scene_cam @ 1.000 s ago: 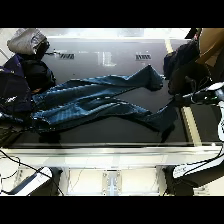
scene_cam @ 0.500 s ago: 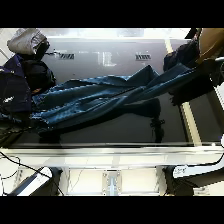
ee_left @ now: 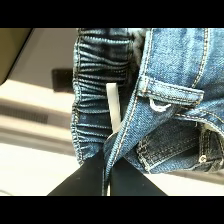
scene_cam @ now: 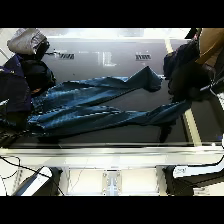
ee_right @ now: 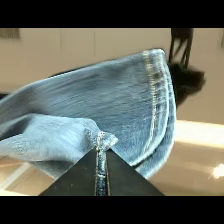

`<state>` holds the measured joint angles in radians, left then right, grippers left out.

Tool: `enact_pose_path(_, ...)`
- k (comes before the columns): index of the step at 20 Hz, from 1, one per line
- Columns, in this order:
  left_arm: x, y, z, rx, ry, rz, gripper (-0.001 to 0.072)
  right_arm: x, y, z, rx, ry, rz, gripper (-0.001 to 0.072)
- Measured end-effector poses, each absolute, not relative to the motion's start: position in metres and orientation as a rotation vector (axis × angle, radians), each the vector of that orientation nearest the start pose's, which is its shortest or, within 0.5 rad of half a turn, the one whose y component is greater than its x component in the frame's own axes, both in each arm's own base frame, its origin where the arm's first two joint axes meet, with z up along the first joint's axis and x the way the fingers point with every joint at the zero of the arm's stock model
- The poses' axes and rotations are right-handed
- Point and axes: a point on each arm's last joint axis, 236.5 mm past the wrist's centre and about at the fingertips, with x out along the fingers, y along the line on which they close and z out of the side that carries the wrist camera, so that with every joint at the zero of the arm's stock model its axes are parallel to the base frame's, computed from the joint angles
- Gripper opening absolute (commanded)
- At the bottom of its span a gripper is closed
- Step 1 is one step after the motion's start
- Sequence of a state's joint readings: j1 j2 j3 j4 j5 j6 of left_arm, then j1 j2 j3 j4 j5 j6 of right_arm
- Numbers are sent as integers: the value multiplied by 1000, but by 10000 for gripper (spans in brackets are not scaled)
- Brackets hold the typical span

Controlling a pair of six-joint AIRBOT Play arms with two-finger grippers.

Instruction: Fold the clothes and pants, and hang the long-sleeved shirts on hangers.

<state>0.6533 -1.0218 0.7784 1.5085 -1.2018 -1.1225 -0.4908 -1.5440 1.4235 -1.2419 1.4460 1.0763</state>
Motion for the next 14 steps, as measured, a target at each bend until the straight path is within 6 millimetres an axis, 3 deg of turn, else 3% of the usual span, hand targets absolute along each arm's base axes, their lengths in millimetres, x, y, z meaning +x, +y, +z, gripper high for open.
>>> enact_pose_path(4, 207, 157, -37, -130, 1473, 201, 25, 324, -110, -76, 285, 1562, 155, 62)
enact_pose_path(5, 206, 158, -37, -131, 1478, 206, 24, 311, -110, -89, 292, 1595, 146, 176)
enact_pose_path(6, 204, 158, -37, -132, 1486, 210, 25, 301, -109, -98, 307, 1615, 138, 241)
enact_pose_path(7, 203, 158, -36, -132, 1489, 213, 24, 296, -109, -101, 323, 1618, 131, 242)
enact_pose_path(9, 202, 159, -36, -132, 1492, 220, 25, 300, -114, -91, 342, 1571, 109, 287)
enact_pose_path(11, 201, 159, -36, -131, 1494, 222, 25, 322, -133, -64, 311, 1457, 57, 476)
enact_pose_path(14, 200, 159, -36, -130, 1497, 222, 25, 366, -153, -22, 285, 1267, 4, 476)
